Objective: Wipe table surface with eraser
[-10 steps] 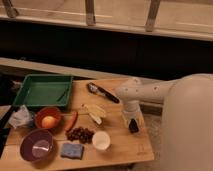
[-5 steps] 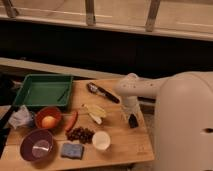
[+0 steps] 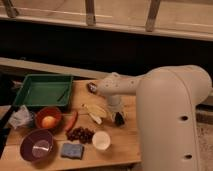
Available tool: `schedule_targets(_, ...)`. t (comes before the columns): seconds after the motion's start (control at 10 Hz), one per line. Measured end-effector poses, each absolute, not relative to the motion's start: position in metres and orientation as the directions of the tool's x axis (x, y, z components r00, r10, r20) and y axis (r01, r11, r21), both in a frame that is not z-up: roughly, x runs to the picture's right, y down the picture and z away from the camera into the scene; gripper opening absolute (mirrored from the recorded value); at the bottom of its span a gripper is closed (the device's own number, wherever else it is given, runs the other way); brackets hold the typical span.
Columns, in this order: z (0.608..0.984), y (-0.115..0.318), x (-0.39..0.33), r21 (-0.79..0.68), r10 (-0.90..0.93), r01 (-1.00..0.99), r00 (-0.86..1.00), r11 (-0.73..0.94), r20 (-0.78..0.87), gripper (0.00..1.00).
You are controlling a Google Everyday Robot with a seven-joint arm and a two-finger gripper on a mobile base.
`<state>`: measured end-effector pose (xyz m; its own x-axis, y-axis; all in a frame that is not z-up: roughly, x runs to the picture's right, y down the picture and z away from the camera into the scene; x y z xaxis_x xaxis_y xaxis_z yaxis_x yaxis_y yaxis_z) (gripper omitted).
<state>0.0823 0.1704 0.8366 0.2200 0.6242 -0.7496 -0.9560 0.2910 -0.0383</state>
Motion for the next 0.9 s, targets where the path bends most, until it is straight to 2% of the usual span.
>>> schedule_targets(0.5,0.818,0.198,0.116,-0.023,0.593,-0.949,0.215,0.313,-0.776,0.14)
schedule_targets(0.9,0.826,0.175,0.159,0.045,0.626,-0.960,0.144,0.276,-0.766,0.14)
